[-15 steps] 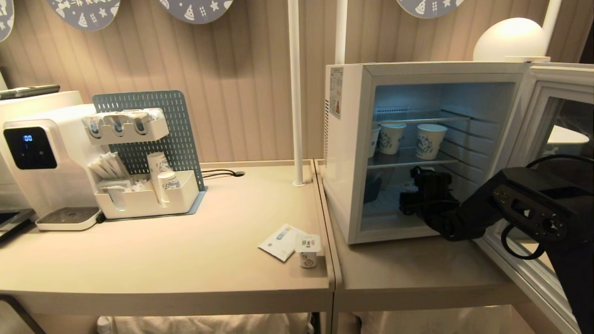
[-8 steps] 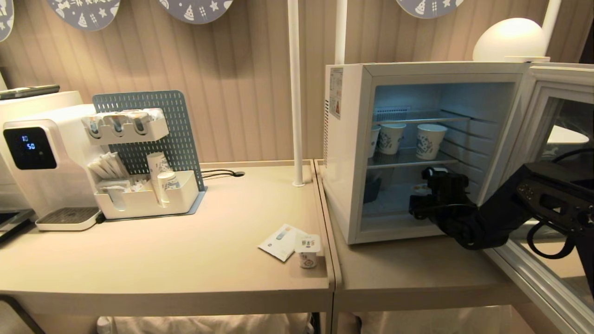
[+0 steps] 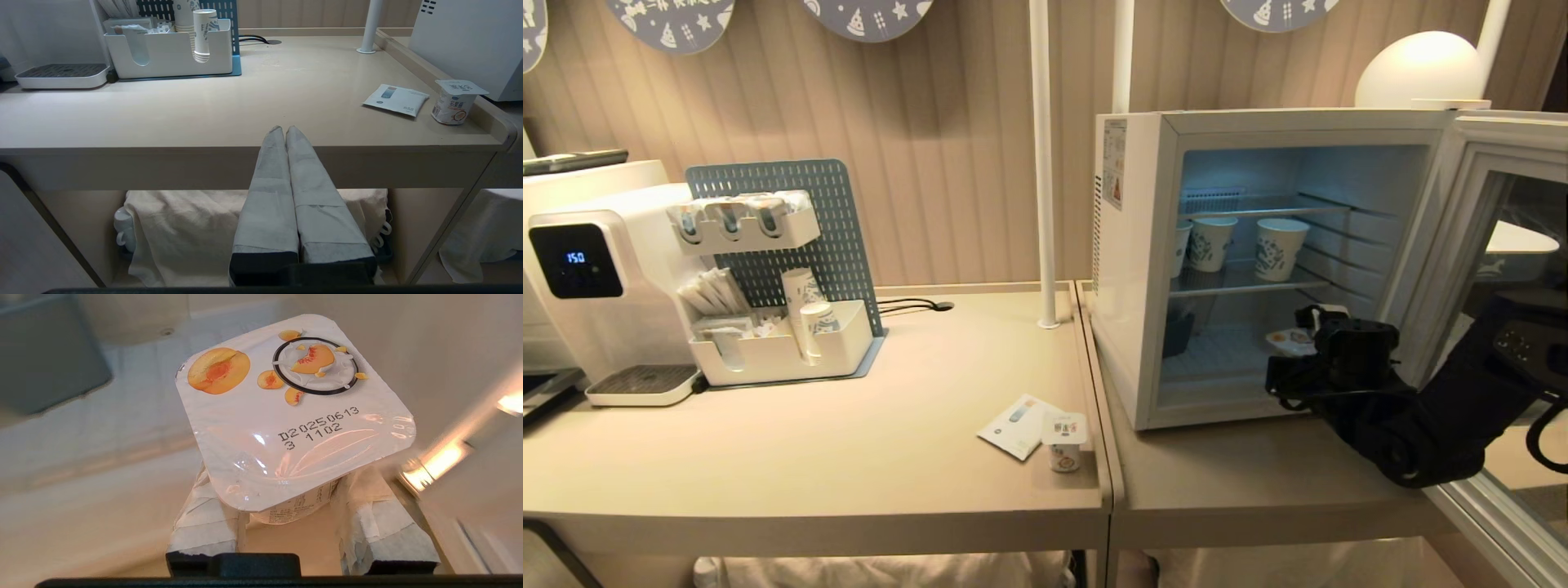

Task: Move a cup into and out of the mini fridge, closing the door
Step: Take the yoghurt out of the freezer

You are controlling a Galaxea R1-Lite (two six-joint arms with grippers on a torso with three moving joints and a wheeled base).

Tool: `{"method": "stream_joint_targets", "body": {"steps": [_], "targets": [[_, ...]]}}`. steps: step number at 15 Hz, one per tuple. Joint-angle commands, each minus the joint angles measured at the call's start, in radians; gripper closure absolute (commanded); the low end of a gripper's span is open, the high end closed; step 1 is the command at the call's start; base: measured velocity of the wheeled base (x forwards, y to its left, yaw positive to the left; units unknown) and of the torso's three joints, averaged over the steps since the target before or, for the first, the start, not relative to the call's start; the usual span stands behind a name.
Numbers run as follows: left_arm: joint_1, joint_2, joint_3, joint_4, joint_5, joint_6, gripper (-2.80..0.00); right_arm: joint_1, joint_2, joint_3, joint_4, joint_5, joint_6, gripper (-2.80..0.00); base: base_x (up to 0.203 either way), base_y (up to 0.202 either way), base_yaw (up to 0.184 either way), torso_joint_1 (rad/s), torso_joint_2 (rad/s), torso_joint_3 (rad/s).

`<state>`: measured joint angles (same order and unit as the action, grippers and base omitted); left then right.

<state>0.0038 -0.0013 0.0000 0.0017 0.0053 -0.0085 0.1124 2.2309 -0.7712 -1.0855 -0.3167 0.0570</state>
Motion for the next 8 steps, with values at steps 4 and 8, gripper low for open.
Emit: {"method": "stream_joint_targets", "body": {"steps": [4,8], "targets": [[0.001,0.001,0.002,0.000,0.001,-0.001,0.00,0.001,-0.120,0.176,-0.094,0.005,0.002,0.00,0.000,0.000,0.000,0.000,0.00,0.000],[0.001,0.001,0.002,0.000,0.001,-0.001,0.00,0.007,-0.202,0.353,-0.205,0.006,0.005,0.00,0.000,0.000,0.000,0.000,0.00,0.000]]}}
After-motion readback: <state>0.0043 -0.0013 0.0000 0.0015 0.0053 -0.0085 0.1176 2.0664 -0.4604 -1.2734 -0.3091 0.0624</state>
